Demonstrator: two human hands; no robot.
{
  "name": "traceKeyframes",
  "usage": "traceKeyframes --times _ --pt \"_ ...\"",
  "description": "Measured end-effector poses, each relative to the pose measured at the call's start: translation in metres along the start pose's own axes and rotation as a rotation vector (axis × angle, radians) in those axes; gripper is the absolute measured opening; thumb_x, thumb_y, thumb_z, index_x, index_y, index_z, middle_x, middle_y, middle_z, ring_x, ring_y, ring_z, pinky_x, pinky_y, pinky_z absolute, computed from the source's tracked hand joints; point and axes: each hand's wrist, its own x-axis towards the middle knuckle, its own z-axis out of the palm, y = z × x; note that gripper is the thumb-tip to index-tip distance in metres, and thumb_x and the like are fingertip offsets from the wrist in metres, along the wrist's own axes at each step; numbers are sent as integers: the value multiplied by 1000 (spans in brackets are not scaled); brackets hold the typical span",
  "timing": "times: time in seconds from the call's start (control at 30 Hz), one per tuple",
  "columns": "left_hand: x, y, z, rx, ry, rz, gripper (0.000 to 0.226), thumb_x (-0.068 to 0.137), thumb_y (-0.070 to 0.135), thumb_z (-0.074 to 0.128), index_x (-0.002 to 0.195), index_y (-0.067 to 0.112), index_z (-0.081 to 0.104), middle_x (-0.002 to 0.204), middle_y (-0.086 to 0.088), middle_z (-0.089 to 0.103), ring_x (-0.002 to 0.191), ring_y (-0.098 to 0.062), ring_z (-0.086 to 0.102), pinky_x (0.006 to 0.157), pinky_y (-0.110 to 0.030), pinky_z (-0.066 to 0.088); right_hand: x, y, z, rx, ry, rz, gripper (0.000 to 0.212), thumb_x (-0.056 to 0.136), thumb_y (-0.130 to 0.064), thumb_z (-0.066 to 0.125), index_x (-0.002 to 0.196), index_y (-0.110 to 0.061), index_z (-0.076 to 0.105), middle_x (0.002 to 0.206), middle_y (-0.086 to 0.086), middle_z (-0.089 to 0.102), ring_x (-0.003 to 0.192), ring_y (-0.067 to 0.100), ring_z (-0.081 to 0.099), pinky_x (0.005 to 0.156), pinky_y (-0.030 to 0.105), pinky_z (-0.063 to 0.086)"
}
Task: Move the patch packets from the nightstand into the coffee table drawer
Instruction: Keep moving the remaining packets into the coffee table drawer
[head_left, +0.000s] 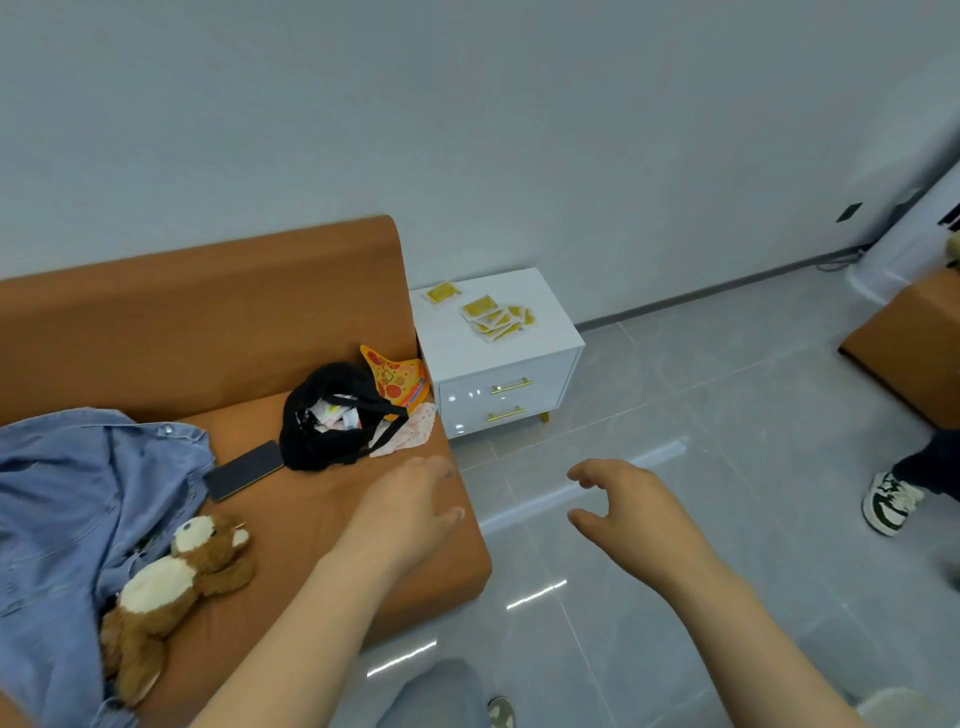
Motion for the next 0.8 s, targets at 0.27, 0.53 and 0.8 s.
traceKeyframes --times 0.27,0.53,0.8 --pt "115 32 -12 8 3 31 46 90 30 58 133 23 46 134 3 51 122 -14 49 93 -25 41 103 27 -42 -18 4 0 44 90 -25 59 133 -24 50 129 -5 56 119 10 51 95 21 39" --pt "203 56 -36 22 0 -1 46 89 31 57 133 24 46 131 3 53 118 -16 51 93 -27 43 191 45 -80 -20 -32 -6 44 89 -24 61 132 -24 51 127 -6 57 118 9 51 95 20 40" --pt "289 81 -44 12 36 -104 45 88 30 58 131 22 48 130 3 53 117 -15 52 93 -27 44 297 79 -115 -47 -108 -94 45 89 -24 61 133 -24 51 128 -4 57 118 10 52 96 21 39"
